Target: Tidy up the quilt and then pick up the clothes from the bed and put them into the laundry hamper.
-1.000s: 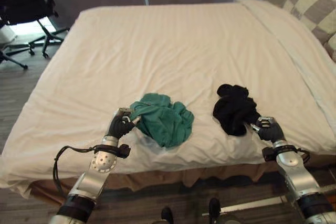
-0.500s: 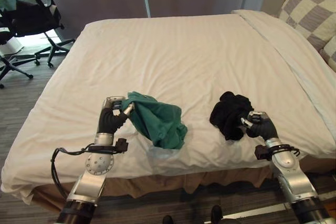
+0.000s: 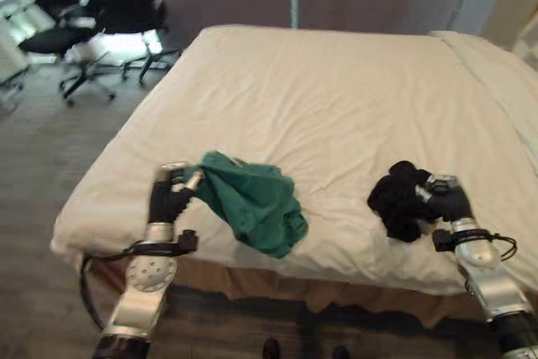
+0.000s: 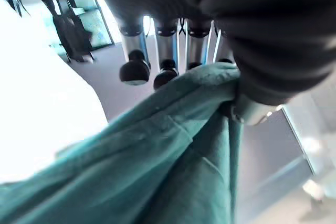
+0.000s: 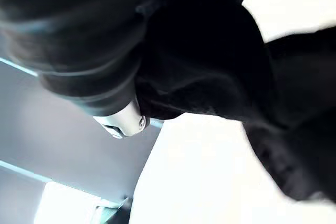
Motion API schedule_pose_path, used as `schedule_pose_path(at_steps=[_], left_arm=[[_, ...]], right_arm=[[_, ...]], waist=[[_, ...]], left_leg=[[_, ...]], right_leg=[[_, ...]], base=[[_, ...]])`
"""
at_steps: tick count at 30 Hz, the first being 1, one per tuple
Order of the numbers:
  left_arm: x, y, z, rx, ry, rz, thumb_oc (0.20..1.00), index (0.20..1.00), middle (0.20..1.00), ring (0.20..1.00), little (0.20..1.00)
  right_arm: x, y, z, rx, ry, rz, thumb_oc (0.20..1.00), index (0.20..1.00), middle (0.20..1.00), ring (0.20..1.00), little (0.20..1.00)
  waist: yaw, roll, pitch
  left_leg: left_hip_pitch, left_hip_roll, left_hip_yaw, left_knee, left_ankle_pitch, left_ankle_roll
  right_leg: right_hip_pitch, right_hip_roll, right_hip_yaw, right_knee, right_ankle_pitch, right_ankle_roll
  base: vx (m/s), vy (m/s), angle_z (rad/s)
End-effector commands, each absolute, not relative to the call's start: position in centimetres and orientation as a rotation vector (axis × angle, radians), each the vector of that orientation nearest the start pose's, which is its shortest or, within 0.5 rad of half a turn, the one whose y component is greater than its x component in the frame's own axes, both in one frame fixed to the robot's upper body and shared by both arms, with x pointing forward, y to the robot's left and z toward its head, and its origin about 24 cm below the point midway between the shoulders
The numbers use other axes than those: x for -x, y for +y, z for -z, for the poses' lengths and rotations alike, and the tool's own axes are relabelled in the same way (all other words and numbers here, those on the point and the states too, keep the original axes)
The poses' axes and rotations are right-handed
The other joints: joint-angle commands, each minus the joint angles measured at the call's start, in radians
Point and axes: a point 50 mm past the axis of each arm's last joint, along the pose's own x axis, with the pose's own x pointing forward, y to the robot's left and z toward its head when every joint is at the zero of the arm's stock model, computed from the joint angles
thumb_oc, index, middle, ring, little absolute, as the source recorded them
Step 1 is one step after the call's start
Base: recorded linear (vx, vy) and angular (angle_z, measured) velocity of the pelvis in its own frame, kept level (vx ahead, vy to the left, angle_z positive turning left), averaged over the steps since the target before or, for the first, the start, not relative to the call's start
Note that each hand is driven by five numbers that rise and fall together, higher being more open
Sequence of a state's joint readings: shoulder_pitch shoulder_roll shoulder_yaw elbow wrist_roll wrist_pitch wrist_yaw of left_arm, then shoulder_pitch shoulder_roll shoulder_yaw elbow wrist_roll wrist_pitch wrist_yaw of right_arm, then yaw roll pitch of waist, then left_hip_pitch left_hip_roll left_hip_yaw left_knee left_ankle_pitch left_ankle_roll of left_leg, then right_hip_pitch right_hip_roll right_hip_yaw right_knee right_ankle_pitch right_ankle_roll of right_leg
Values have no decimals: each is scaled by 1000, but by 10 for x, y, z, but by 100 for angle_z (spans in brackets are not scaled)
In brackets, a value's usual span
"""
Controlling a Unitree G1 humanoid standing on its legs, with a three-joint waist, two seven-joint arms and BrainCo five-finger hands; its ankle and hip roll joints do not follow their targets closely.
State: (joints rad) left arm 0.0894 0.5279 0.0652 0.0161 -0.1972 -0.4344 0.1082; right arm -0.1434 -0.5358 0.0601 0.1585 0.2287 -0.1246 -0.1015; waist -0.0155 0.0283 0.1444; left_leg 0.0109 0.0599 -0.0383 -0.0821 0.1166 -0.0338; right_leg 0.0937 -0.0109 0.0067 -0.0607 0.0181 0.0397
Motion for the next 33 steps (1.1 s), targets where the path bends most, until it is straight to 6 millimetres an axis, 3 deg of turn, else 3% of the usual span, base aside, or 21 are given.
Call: schedule_pose_path(at_steps=[1,4,6,7,8,9,10,12,14,18,19,20,22,23,24,25,27,28,29,30,33], left_arm=[[-230,269,-138,-251,-575,-189,200,200,200,200,200],[-231,263,-128,-201,-545,-238,200,200,200,200,200],[-231,254,-117,-191,-516,-195,200,200,200,200,200],[-231,253,-116,-190,-514,-191,200,200,200,200,200],[-232,249,-112,-176,-505,-155,200,200,200,200,200],[-232,249,-112,-173,-505,-150,200,200,200,200,200],[-234,248,-108,-163,-500,-148,200,200,200,200,200],[-237,246,-106,-150,-522,-115,200,200,200,200,200],[-239,246,-108,-144,-533,-113,200,200,200,200,200],[-245,248,-108,-134,-512,-126,200,200,200,200,200],[-249,244,-109,-158,-509,-125,200,200,200,200,200],[-259,227,-107,-105,-488,-98,200,200,200,200,200],[-264,214,-103,-82,-469,-82,200,200,200,200,200],[-267,204,-99,-58,-448,-53,200,200,200,200,200],[-270,184,-89,11,-407,34,200,200,200,200,200],[-271,178,-86,29,-387,58,200,200,200,200,200],[-272,174,-79,53,-358,77,200,200,200,200,200],[-272,174,-78,58,-357,75,200,200,200,200,200],[-271,175,-74,88,-345,93,200,200,200,200,200],[-268,174,-66,131,-325,130,200,200,200,200,200],[-263,184,-59,199,-302,95,200,200,200,200,200]], right_arm=[[-301,-182,-138,102,-408,-206,200,200,200,200,200],[-302,-150,-146,19,-427,-305,200,200,200,200,200],[-298,-138,-145,1,-421,-285,200,200,200,200,200],[-298,-138,-144,-1,-418,-282,200,200,200,200,200],[-299,-137,-143,3,-408,-250,200,200,200,200,200],[-299,-137,-143,4,-408,-244,200,200,200,200,200],[-302,-135,-141,3,-399,-245,200,200,200,200,200],[-308,-133,-143,-4,-401,-226,200,200,200,200,200],[-311,-131,-147,-10,-415,-238,200,200,200,200,200],[-307,-124,-151,-115,-428,-319,200,200,200,200,200],[-305,-125,-151,-138,-432,-333,200,200,200,200,200],[-297,-128,-144,-149,-433,-333,200,200,200,200,200],[-294,-132,-139,-143,-432,-319,200,200,200,200,200],[-291,-133,-135,-142,-427,-294,200,200,200,200,200],[-283,-138,-126,-138,-413,-218,200,200,200,200,200],[-276,-143,-121,-123,-406,-195,200,200,200,200,200],[-267,-154,-110,-107,-361,-170,200,200,200,200,200],[-266,-154,-109,-104,-356,-171,200,200,200,200,200],[-263,-161,-103,-80,-336,-144,200,200,200,200,200],[-257,-175,-93,-78,-292,-94,200,200,200,200,200],[-258,-178,-76,-66,-222,-97,200,200,200,200,200]], waist=[[58,-66,7],[76,-54,22],[78,-47,25],[76,-45,26],[68,-41,24],[65,-41,24],[55,-38,23],[46,-41,29],[44,-44,25],[57,-24,16],[56,-15,17],[56,3,31],[50,2,42],[41,-1,54],[4,-3,69],[-22,-11,75],[-59,-29,77],[-64,-30,75],[-84,-37,74],[-104,-45,70],[-75,-52,57]], left_leg=[[87,-53,18,-5,-140,15],[76,-31,51,-5,-117,-6],[98,21,170,-5,-95,-43],[100,27,183,-5,-91,-47],[114,55,275,-5,-71,-66],[115,58,282,-5,-68,-68],[128,73,356,-5,-49,-80],[149,72,430,32,-58,-74],[166,69,439,53,-94,-68],[183,70,498,43,-92,-27],[177,71,494,44,-88,-12],[153,48,449,41,-96,29],[138,21,411,34,-100,48],[135,16,391,26,-93,45],[128,23,365,8,-68,40],[136,18,346,2,-80,42],[146,4,293,-5,-113,43],[143,3,285,-5,-114,43],[154,-17,239,-5,-140,49],[182,-54,139,-4,-194,67],[190,-76,88,10,-213,66]], right_leg=[[-2,-15,-3,-27,9,12],[8,-24,-67,-27,0,3],[39,-50,-176,-27,-11,10],[42,-53,-189,-27,-11,11],[53,-71,-249,-27,-4,17],[54,-72,-258,-27,-4,17],[67,-89,-307,-27,9,24],[94,-115,-362,-24,23,32],[106,-129,-374,-16,18,44],[78,-193,-482,180,-32,60],[48,-218,-500,283,-64,51],[-66,-307,-468,555,-28,70],[-131,-334,-400,674,9,88],[-150,-290,-357,653,8,91],[-164,-161,-313,526,3,67],[-171,-136,-296,460,-3,64],[-190,-118,-271,304,11,69],[-191,-114,-270,286,18,69],[-224,-95,-227,227,49,83],[-256,-69,-126,160,87,100],[-219,-74,-132,134,88,94]], base=[[-126,-68,10],[-108,53,25],[-73,124,94],[-106,185,170],[-71,151,182],[-81,333,177],[-45,332,167],[-58,346,192],[13,325,234],[48,488,186],[136,705,193],[126,600,186],[107,364,179],[103,63,201],[137,-52,202],[159,-88,247],[233,-95,338],[252,-146,442],[310,-230,412],[384,-305,337],[211,-224,220]])
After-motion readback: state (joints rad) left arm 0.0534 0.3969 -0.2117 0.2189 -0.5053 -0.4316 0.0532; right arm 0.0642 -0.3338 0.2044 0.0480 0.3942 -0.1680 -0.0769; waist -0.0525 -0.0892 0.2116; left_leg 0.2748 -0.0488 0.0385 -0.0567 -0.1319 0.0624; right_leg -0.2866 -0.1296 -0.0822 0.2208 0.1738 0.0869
